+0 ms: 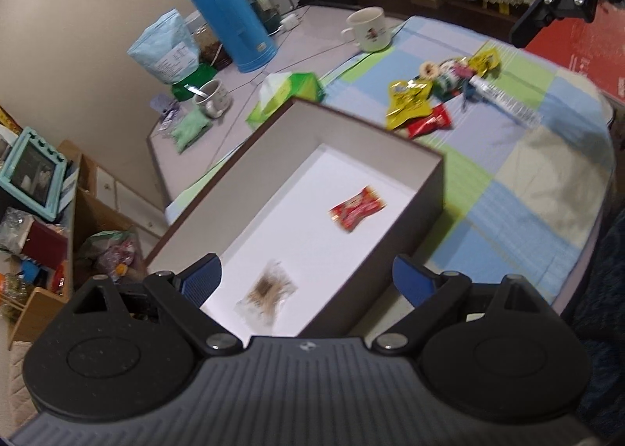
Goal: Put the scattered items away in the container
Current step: 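Move both tools back toward the remaining items on the table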
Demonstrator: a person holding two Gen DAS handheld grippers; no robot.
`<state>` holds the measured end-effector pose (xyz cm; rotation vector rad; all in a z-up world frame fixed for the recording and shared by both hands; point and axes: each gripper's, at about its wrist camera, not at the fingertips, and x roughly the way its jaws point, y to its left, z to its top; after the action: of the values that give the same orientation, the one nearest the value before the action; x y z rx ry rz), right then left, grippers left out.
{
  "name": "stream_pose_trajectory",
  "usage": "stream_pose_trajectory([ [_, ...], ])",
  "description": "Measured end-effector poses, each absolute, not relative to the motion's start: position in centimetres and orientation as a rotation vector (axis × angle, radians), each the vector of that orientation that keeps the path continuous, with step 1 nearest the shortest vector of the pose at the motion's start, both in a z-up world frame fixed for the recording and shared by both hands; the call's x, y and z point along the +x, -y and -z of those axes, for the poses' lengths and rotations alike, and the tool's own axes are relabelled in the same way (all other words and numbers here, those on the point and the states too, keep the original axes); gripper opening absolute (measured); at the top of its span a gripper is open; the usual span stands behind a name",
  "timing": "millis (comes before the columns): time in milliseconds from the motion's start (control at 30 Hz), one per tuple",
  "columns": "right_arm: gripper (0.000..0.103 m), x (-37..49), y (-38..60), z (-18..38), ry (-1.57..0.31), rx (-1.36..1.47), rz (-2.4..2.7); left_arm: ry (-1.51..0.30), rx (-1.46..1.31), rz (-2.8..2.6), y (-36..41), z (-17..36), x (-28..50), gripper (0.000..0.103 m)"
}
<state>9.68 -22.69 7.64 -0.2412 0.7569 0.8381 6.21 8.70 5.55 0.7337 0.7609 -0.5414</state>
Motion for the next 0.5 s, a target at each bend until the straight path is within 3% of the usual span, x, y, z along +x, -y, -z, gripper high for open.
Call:
stream_pose_trajectory([
  [500,0.102,7.9,31.7,-7.2,-0.834,-0.166,-0.728,-0.781,0.596,0.608,-1.5,-4.4,4.8,0.093],
])
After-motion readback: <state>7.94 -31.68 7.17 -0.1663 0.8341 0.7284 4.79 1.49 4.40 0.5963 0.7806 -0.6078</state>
